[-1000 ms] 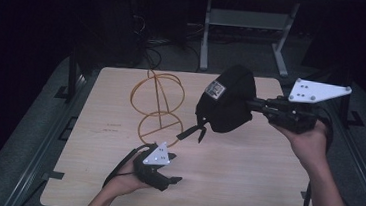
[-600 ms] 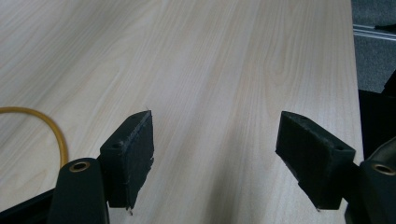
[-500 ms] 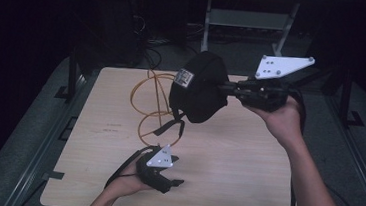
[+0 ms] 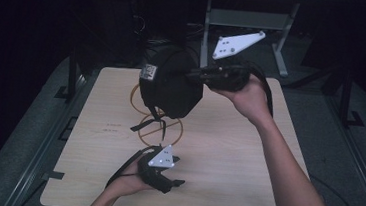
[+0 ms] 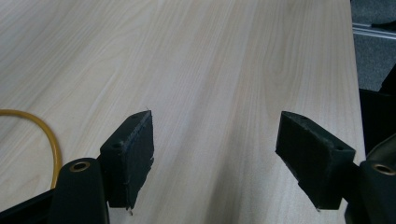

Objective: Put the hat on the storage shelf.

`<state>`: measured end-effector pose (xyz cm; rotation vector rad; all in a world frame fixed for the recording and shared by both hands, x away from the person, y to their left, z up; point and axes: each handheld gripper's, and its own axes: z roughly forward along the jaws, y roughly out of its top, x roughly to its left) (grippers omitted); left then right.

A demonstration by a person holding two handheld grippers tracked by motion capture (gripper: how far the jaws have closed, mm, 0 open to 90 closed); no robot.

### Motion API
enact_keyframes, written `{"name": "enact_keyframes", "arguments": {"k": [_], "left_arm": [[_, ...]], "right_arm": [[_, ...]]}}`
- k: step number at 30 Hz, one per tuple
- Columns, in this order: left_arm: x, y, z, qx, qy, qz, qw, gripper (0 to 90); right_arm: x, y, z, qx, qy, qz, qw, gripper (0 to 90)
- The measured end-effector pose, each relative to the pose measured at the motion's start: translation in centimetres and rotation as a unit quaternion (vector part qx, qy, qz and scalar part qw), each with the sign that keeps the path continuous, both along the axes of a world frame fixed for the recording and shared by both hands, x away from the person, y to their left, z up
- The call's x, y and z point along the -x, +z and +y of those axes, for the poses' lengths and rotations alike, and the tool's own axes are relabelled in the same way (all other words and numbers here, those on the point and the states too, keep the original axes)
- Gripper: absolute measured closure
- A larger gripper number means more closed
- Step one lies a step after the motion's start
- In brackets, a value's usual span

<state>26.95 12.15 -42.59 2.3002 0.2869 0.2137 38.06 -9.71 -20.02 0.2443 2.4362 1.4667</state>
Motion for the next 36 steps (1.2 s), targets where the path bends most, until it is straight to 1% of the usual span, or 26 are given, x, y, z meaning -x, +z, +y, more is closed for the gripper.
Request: {"name": "enact_keyframes", "arguments": {"k": [1,2,5,8,10,12,13,17,19,20,23,24,27,28,30,32,34,35,36], "left_arm": [[0.0,0.0,0.0,-0.002,-0.002,-0.002,1.0,27.5],[0.0,0.1,0.1,0.0,-0.002,-0.002,1.0,27.5],[0.0,0.1,0.1,0.002,-0.001,-0.002,1.0,27.5],[0.1,0.0,0.1,0.0,-0.002,-0.005,1.0,27.5],[0.1,0.1,0.1,-0.003,-0.004,-0.007,1.0,27.5],[0.1,0.0,0.1,-0.002,-0.004,-0.005,1.0,27.5],[0.1,0.1,0.2,-0.004,-0.004,-0.005,1.0,27.5],[0.1,0.0,0.2,0.001,0.0,-0.001,1.0,27.5],[0.1,0.0,0.1,0.001,-0.001,0.001,1.0,27.5],[0.1,0.0,0.1,0.003,0.0,0.002,1.0,27.5],[0.1,0.0,0.1,0.004,-0.002,0.001,1.0,27.5],[0.1,0.0,0.1,0.004,-0.002,0.001,1.0,27.5],[0.2,0.0,0.0,0.001,-0.005,-0.001,1.0,27.5],[0.2,-0.1,-0.2,0.006,-0.004,0.001,1.0,27.5],[0.3,-0.1,-0.3,0.006,-0.005,0.0,1.0,27.5],[0.3,-0.1,-0.4,0.003,-0.008,-0.001,1.0,27.5],[0.3,-0.1,-0.5,0.001,-0.008,-0.002,1.0,27.5],[0.3,-0.1,-0.5,0.002,-0.008,-0.001,1.0,27.5],[0.3,-0.1,-0.4,0.003,-0.008,-0.001,1.0,27.5]], "right_arm": [[-0.2,0.1,0.6,0.004,0.001,0.002,1.0,85.6],[-0.5,0.2,1.1,0.006,0.001,0.0,1.0,85.6],[-1.3,0.6,2.7,0.009,0.004,0.003,0.9999,85.6],[-2.2,0.7,4.5,0.013,0.007,0.01,0.9998,85.6],[-2.7,0.6,5.3,0.013,0.008,0.012,0.9998,85.6],[-3.3,0.5,6.2,0.012,0.007,0.021,0.9997,85.6],[-3.7,0.3,6.6,0.012,0.006,0.022,0.9997,85.7],[-4.9,-0.2,7.6,0.007,0.0,0.037,0.9993,85.6],[-5.3,-0.4,8.3,0.013,-0.01,0.039,0.9991,85.6],[-5.5,-0.5,8.5,0.011,-0.011,0.036,0.9992,85.5],[-6.1,-1.2,9.6,0.01,-0.025,0.045,0.9986,85.2],[-6.3,-1.4,9.9,0.007,-0.027,0.045,0.9986,85.1],[-6.6,-1.8,10.7,0.005,-0.034,0.045,0.9984,84.2],[-6.6,-1.9,10.9,0.003,-0.034,0.046,0.9983,83.8],[-6.7,-2.1,11.5,0.005,-0.037,0.048,0.9981,82.2],[-6.7,-2.2,11.9,0.013,-0.041,0.042,0.9982,80.2],[-6.6,-2.4,12.3,0.009,-0.049,0.038,0.998,79.3],[-6.6,-2.4,12.4,0.007,-0.05,0.038,0.998,74.2],[-6.5,-2.4,12.6,0.01,-0.057,0.038,0.9976,66.2]]}}
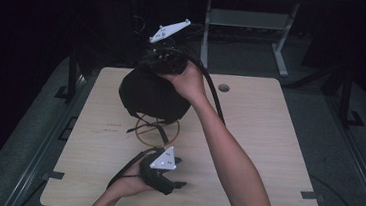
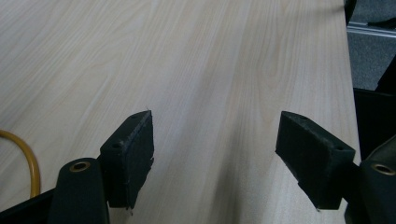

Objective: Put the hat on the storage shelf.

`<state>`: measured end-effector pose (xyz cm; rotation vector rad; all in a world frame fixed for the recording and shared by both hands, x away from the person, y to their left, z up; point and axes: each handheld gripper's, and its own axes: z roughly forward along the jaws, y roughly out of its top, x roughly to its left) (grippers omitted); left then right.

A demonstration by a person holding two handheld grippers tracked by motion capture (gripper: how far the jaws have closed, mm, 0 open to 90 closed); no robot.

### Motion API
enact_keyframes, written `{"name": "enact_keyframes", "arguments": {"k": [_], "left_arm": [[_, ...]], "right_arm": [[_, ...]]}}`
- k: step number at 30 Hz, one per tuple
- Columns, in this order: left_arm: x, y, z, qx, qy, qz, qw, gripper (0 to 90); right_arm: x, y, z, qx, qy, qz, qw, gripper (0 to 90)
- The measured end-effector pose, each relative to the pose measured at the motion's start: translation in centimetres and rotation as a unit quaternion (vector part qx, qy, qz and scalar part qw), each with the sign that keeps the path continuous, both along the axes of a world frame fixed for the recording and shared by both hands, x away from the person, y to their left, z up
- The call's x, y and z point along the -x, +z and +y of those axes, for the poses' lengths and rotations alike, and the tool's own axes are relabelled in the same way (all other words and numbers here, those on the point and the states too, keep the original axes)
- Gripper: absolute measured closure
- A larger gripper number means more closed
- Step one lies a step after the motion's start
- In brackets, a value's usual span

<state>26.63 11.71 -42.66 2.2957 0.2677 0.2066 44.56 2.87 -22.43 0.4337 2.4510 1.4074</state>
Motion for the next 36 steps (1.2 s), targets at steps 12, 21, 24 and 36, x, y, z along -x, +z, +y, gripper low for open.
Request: {"name": "enact_keyframes", "arguments": {"k": [12,21,24,36], "left_arm": [[-0.1,-0.2,0.2,-0.001,0.008,0.001,1.0,27.5],[-0.2,-0.1,0.8,0.01,0.023,-0.001,0.9997,27.5],[-0.3,-0.2,0.9,0.009,0.027,-0.001,0.9996,27.4],[-0.4,-0.3,1.1,0.016,0.033,0.0,0.9993,27.2]], "right_arm": [[0.4,-0.6,-3.3,-0.026,-0.002,0.031,0.9992,42.4],[0.9,-1.5,-6.9,-0.052,-0.015,0.046,0.9975,36.2],[1.2,-1.7,-7.9,-0.056,-0.021,0.051,0.9969,34.8],[1.7,-2.7,-11.8,-0.057,-0.043,0.07,0.995,29.4]]}}
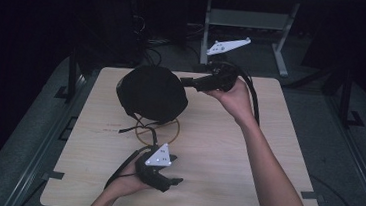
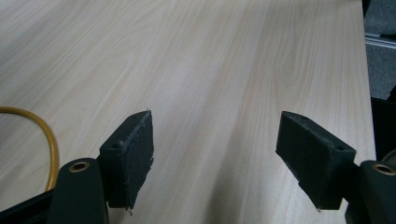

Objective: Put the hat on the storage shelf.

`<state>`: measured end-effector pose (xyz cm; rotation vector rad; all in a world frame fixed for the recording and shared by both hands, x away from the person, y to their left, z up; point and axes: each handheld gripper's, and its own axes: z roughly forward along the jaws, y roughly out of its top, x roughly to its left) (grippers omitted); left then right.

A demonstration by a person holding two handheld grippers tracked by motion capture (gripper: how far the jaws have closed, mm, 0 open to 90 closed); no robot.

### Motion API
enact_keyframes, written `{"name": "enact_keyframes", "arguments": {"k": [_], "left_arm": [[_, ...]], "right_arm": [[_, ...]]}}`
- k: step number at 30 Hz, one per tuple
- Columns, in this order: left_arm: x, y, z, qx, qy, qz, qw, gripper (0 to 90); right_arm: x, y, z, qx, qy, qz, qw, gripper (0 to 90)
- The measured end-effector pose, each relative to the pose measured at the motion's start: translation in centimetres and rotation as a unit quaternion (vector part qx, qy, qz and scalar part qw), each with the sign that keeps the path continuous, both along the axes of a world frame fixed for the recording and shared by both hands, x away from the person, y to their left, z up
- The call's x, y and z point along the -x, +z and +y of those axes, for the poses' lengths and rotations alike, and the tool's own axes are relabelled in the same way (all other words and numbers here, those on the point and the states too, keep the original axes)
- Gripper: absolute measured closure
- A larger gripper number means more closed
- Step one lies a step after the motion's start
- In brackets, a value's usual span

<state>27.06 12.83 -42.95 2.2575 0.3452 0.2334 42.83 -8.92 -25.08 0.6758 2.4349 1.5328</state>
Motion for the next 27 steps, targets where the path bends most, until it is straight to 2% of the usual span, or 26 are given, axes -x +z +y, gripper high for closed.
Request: {"name": "enact_keyframes", "arguments": {"k": [27], "left_arm": [[0.1,-0.2,-0.1,-0.012,-0.002,-0.003,0.9999,27.3]], "right_arm": [[1.6,-2.2,-7.0,0.002,-0.038,0.011,0.9992,27.3]]}}
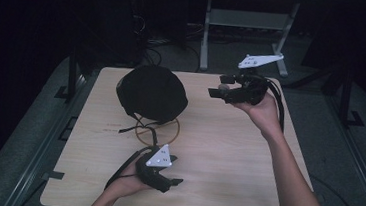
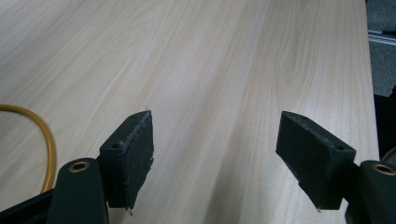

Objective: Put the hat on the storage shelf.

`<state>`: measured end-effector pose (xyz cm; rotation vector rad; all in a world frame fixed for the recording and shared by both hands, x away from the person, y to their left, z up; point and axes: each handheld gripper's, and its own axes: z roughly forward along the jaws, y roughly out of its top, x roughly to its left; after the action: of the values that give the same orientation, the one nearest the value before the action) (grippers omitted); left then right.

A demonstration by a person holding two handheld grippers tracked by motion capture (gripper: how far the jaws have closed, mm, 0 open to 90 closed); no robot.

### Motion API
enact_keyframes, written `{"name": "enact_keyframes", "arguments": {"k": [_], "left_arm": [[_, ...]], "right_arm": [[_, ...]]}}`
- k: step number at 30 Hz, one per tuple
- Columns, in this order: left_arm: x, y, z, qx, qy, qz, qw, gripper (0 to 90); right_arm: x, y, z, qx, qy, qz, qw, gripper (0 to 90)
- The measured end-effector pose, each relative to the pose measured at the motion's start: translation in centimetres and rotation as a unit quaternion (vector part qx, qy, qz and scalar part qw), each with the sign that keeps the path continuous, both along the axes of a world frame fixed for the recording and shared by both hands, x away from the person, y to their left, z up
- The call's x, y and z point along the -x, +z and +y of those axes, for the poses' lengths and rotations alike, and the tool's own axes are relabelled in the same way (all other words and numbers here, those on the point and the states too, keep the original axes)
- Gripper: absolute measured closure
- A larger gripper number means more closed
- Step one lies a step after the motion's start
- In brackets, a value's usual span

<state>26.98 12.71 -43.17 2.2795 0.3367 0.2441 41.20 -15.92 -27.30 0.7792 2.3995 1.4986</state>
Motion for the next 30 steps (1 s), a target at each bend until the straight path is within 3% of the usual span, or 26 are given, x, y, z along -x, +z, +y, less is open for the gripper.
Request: {"name": "enact_keyframes", "arguments": {"k": [12,30], "left_arm": [[0.1,-0.3,-0.4,-0.004,0.0,0.001,1.0,27.1],[-0.1,-0.3,-0.3,-0.01,0.009,0.005,0.9999,26.0]], "right_arm": [[0.8,-1.3,-2.6,-0.004,-0.016,0.007,0.9998,26.4],[1.6,-4.4,-6.0,-0.01,-0.039,0.039,0.9984,23.5]]}}
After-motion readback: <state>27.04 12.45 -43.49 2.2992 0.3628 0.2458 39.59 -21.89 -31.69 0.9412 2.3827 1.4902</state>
